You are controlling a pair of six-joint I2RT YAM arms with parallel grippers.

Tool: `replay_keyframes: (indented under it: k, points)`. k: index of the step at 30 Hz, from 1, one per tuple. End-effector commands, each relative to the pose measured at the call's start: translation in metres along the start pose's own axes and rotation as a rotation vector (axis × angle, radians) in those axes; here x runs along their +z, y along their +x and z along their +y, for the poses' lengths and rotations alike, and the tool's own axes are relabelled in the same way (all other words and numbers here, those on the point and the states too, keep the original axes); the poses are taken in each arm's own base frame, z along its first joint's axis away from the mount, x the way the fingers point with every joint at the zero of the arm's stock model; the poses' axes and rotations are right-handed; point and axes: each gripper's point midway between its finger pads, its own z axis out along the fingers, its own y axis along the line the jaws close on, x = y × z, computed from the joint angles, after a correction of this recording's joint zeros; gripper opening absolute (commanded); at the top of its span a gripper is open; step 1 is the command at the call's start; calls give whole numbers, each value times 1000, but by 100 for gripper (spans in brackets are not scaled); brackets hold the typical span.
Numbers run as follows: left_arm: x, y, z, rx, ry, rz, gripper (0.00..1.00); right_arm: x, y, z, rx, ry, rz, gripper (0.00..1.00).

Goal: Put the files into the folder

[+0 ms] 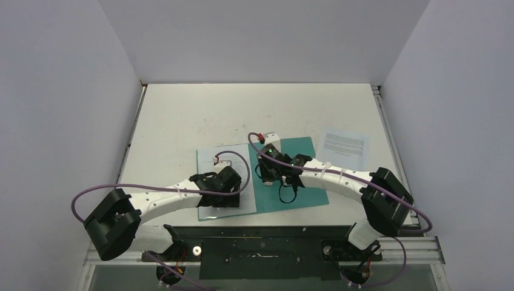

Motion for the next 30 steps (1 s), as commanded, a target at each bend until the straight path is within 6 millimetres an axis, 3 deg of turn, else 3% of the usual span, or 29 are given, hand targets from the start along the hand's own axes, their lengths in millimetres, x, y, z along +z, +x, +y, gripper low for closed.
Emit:
replay_keyframes:
  k: [1, 11, 30]
  points:
    - [13, -1, -5, 6, -6, -8, 78, 0, -15, 15, 17, -31, -40, 34]
    - [29, 17, 2, 5, -36, 41, 75, 14, 2, 20, 9, -32, -2, 24]
    - [33, 28, 5, -9, -18, 57, 72, 32, 28, 13, -10, 29, 45, 15]
